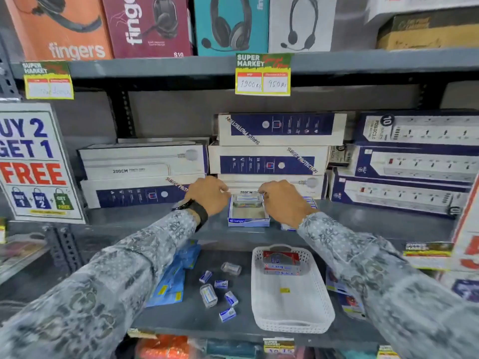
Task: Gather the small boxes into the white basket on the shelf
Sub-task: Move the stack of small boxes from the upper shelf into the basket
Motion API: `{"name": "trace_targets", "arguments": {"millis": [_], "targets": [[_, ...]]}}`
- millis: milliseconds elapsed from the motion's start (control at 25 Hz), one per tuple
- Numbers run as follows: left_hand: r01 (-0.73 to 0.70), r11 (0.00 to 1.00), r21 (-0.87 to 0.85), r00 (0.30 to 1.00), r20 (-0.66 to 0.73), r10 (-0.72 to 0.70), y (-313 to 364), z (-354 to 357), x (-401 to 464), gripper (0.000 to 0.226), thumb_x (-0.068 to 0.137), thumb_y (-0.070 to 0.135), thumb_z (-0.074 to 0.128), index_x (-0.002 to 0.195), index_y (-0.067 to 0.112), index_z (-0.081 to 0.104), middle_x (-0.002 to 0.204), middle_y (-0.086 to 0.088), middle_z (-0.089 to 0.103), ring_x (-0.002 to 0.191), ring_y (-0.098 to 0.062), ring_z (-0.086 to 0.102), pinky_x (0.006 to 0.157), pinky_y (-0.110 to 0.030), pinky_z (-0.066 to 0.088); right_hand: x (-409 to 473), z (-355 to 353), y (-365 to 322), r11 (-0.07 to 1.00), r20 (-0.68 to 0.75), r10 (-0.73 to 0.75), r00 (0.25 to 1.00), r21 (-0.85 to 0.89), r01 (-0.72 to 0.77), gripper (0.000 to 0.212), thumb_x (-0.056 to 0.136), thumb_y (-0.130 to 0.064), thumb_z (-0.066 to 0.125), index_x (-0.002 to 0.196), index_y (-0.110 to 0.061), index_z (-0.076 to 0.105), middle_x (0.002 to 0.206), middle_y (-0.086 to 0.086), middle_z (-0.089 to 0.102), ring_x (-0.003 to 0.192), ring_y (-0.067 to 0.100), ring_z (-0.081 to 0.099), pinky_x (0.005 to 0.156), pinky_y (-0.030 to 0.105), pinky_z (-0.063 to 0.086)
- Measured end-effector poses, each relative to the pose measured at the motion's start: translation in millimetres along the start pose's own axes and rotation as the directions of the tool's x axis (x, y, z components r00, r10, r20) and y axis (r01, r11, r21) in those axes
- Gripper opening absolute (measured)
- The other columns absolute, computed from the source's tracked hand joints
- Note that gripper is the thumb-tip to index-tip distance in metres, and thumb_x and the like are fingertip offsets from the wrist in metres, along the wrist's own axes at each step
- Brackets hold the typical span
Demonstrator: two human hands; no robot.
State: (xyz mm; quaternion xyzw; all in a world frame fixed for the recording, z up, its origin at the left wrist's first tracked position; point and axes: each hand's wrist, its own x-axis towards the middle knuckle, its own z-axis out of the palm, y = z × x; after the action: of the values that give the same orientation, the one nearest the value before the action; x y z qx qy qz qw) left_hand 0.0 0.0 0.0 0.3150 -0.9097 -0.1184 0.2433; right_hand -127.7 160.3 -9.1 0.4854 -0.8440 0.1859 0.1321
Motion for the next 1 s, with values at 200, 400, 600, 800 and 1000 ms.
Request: {"name": "trace_targets", "arguments": {"millis": [200, 400, 600, 800, 1000], "targets": [[0.257, 0.959, -0.120, 0.943, 0.249, -0.221, -3, 25, 34, 0.022, 0.076, 0.018, 0.063, 0.057, 0.008, 0.062, 0.067, -0.010, 0.068, 0.073, -0.030, 0.070, 0.048, -0.027, 0.045, 27, 11, -8, 0.968, 0.126, 0.241, 0.962, 0.035, -0.247, 0.009, 0.086, 0.001, 0.060, 0.086, -0.005, 0.053, 0.094, 0.017, 0.060, 0.089, 0.036, 0.066, 0.067, 0.037, 0.052], [0.382, 0.852, -0.358, 0.892, 0.383, -0.240, -19, 47, 52, 0.025, 0.068, 0.019, 0.086, 0.079, 0.000, 0.074, 0.078, -0.015, 0.077, 0.071, -0.030, 0.076, 0.060, -0.041, 0.065, 41, 22, -1, 0.926, 0.179, 0.336, 0.925, 0.118, -0.360, 0.006, 0.089, -0.006, 0.060, 0.088, -0.004, 0.054, 0.104, 0.019, 0.069, 0.086, 0.034, 0.068, 0.068, 0.039, 0.058], [0.371, 0.802, -0.469, 0.922, 0.287, -0.259, -18, 35, 25, 0.020, 0.062, 0.013, 0.082, 0.075, 0.001, 0.076, 0.073, -0.014, 0.077, 0.067, -0.029, 0.075, 0.065, -0.043, 0.065, 22, 23, 1, 0.894, 0.088, 0.371, 0.925, 0.235, -0.381, 0.015, 0.082, -0.009, 0.070, 0.084, -0.004, 0.056, 0.085, 0.010, 0.059, 0.080, 0.029, 0.061, 0.057, 0.028, 0.044], [0.303, 0.770, -0.562, 0.953, 0.199, -0.229, -15, 14, -68, 0.006, 0.069, 0.015, 0.076, 0.067, 0.010, 0.079, 0.060, -0.003, 0.075, 0.054, -0.017, 0.070, 0.057, -0.029, 0.059, -50, 6, -2, 0.787, 0.115, 0.330, 0.937, 0.514, -0.341, 0.008, 0.068, -0.006, 0.074, 0.072, -0.013, 0.077, 0.063, 0.003, 0.073, 0.048, 0.006, 0.060, 0.047, 0.020, 0.045], [0.388, 0.656, -0.648, 0.920, 0.316, -0.233, -14, 31, -152, 0.009, 0.078, 0.005, 0.075, 0.080, 0.011, 0.082, 0.070, -0.011, 0.078, 0.056, -0.018, 0.068, 0.056, -0.030, 0.057, -134, 11, 8, 0.655, 0.243, 0.289, 0.926, 0.655, -0.377, 0.023, 0.060, -0.014, 0.074, 0.082, -0.016, 0.081, 0.063, -0.001, 0.076, 0.055, 0.013, 0.071, 0.059, 0.033, 0.063]]}}
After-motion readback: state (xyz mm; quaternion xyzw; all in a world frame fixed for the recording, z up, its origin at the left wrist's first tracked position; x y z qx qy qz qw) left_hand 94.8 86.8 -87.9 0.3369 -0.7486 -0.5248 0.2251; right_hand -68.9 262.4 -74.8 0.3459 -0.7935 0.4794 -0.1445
